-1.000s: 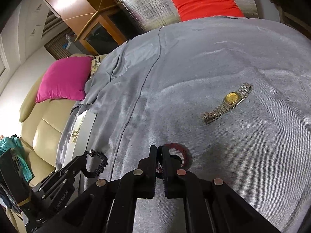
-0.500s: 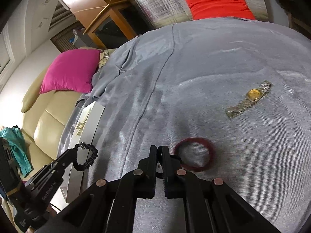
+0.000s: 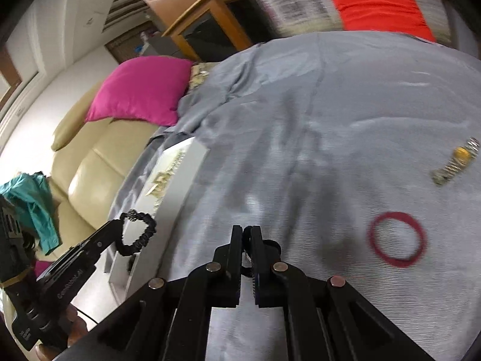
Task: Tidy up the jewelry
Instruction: 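Lift the scrunchie and black clip and carry both tools toward the white tray, then open the right tool to drop the black clip while the left tool releases the scrunchie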
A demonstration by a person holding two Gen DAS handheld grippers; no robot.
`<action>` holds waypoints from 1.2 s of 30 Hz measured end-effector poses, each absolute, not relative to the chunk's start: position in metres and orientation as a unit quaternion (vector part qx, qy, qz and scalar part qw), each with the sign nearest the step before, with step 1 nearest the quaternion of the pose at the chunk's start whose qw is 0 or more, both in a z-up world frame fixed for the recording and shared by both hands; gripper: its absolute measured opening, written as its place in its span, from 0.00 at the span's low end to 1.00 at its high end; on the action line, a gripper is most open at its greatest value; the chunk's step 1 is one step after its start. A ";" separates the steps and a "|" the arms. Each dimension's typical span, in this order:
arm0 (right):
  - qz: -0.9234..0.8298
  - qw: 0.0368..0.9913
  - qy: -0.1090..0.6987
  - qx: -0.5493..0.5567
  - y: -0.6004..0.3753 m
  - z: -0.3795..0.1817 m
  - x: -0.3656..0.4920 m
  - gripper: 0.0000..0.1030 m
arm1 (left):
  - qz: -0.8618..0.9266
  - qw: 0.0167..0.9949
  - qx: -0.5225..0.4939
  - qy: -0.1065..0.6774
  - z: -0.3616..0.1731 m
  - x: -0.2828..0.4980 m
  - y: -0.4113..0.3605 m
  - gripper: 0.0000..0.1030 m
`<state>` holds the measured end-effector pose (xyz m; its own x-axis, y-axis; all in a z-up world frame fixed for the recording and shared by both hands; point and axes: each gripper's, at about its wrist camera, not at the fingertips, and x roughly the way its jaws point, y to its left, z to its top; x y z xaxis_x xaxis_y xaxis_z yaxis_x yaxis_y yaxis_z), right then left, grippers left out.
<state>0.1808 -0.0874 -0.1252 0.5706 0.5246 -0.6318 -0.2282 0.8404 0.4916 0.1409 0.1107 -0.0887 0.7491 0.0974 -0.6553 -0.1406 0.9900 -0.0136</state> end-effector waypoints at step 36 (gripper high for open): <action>0.311 0.842 0.437 0.053 0.143 -0.120 0.245 0.06 | 0.155 0.854 -0.142 0.476 -0.144 0.136 0.232 0.07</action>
<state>0.2454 0.1426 -0.1205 0.4244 0.5708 -0.7029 -0.4776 0.8006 0.3618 0.1360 0.2320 -0.1440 0.4993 0.1295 -0.8567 -0.3996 0.9117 -0.0950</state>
